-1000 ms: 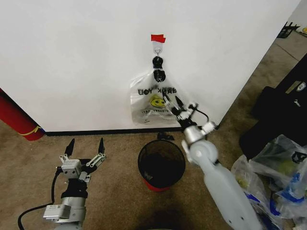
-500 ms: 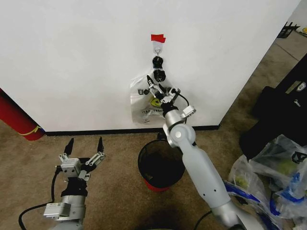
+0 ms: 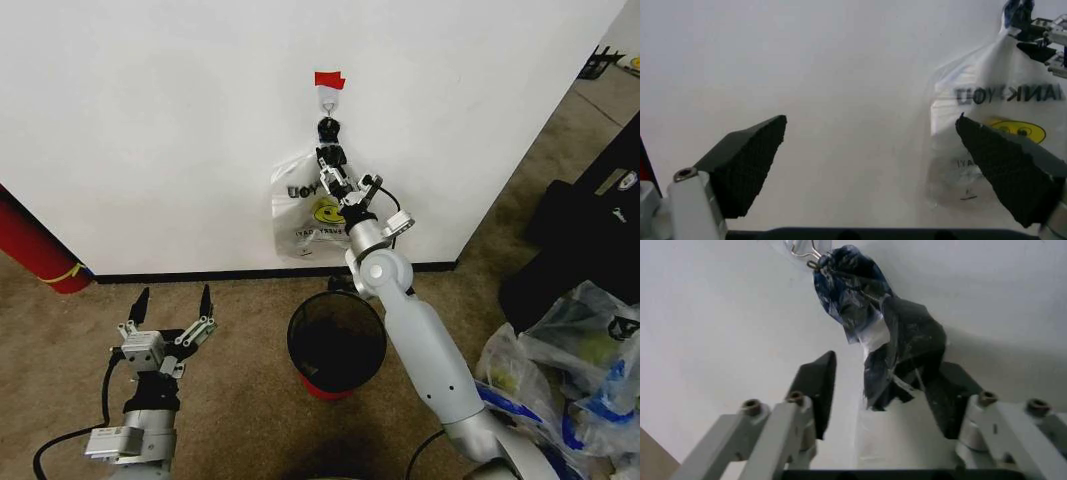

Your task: Pick up the garbage bag from the wall and place it over the trash bin.

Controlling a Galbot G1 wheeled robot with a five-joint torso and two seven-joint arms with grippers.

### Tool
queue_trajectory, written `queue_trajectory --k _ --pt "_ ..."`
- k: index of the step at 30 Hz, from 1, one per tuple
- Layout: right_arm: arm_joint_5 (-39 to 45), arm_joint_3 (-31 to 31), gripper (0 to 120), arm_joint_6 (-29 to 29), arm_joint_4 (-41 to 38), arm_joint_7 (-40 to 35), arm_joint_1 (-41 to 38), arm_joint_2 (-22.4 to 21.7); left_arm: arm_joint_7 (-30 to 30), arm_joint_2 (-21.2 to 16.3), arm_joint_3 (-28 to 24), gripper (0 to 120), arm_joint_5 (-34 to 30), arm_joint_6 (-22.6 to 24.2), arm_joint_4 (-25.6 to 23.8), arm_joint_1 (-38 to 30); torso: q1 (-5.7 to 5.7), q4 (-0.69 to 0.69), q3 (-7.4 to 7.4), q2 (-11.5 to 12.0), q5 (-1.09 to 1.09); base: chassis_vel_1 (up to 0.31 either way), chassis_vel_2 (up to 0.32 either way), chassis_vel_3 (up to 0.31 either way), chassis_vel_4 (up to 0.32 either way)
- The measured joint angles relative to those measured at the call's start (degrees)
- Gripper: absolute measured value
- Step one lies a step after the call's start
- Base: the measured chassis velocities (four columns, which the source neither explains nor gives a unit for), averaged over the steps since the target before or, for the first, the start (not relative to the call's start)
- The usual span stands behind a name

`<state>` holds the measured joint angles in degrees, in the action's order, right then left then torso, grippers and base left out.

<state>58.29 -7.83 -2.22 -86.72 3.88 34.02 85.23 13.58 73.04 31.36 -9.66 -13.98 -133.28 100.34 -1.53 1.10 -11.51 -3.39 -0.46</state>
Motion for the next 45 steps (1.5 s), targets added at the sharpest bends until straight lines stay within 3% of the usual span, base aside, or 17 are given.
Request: queue_trajectory --k 12,26,45 --pt "-0.47 -0.55 0 -0.03 0.16 -0.24 -0.19 -0.31 -0.01 0.26 0.11 100 0.23 -0.25 -0.46 0.54 0.0 0.0 0.0 0.0 0.0 0.0 0.0 0.0 0.0" --pt "-1.93 -1.05 0 -0.42 -3.79 -0.27 3.7 -1.33 -0.02 0.33 -1.16 100 0.62 -0.3 -0.08 0.12 0.0 0.0 0.0 0.0 0.0 0.0 0.0 0.0 0.0" --pt "-8.85 -3.15 0 -0.46 -15.76 0.05 20.41 -3.11 0.02 -1.28 -1.54 100 -1.26 -0.64 0.96 -1.32 0.01 0.0 0.01 0.0 0.0 0.0 0.0 0.0 0.0"
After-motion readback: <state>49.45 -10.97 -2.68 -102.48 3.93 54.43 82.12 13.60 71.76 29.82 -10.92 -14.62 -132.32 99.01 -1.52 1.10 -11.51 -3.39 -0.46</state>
